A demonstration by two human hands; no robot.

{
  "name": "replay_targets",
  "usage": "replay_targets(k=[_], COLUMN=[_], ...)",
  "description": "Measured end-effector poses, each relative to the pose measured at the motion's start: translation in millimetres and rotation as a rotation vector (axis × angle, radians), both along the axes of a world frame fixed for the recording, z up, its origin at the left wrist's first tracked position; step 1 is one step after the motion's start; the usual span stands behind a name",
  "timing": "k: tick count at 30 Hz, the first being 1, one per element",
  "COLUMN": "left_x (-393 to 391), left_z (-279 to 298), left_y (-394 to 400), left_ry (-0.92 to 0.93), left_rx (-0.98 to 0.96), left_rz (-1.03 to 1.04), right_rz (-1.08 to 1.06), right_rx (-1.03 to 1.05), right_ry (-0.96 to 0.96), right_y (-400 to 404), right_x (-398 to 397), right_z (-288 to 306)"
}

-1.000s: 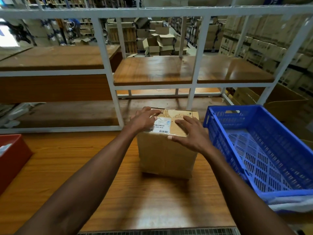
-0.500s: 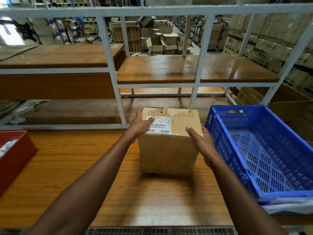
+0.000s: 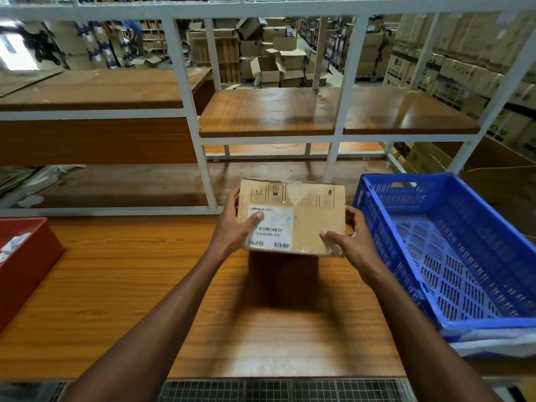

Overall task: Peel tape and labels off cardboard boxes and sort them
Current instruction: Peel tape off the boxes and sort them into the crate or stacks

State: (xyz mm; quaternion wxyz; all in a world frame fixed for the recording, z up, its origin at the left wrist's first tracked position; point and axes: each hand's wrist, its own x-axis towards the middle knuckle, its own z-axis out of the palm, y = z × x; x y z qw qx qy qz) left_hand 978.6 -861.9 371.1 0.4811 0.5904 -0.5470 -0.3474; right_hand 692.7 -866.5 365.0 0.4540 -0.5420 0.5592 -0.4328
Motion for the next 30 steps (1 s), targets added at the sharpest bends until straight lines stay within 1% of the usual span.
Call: replay_targets(k=[2,4,6,8,9,11,13,15,16,19,20,21,23,26,28,30], left_x=[-4,-6,-5,-6,-7,-8,-9,-12,-15,-28,-32,-36,-39,-37,-35,-35], left_z=[-16,-35,-54,-61,-62,-59,-57,-55,-56,-59,-61,-61,-62,-55,-50,-47], left_y=[13,28,37,44,45,43,36,27,22,11,9,7,6,0,-7,-19], left_ry=[-0.03,-0.035,0.033,0.163,0.192,0.162,0.011,-0.237,-0.382,-0.777,-0.87,-0.933,-0.994,-1.07,-1.084,-1.059], left_rx=[0.0,0.009,0.017,0.072,0.118,0.204,0.255,0.267,0.257,0.241,0.25,0.257,0.264,0.275,0.288,0.275], left_rz=[0.001,0.0,0.081,0.224,0.28,0.307,0.251,0.145,0.097,-0.038,-0.082,-0.109,-0.123,-0.151,-0.165,-0.164], right_rz=[-0.008,0.004,-0.032,-0.106,-0.132,-0.135,-0.123,-0.091,-0.06,0.03,0.079,0.146,0.292,0.45,0.475,0.458], right_rx=[0.024,0.074,0.121,0.146,0.146,0.162,0.225,0.274,0.268,0.14,0.083,0.034,-0.011,0.004,-0.012,-0.02], right_ry=[0.039,-0.029,-0.079,-0.03,0.006,0.052,0.104,0.208,0.304,0.621,0.712,0.79,0.946,1.108,1.19,1.208], right_y=[5,15,23,27,27,25,23,20,17,7,5,0,-9,-18,-20,-22], right_x=[-1,0,2,0,-1,-3,0,5,8,23,30,37,52,70,74,77], right_z=[-8,-18,-27,-36,-41,-49,-46,-44,-45,-46,-42,-38,-30,-27,-35,-39])
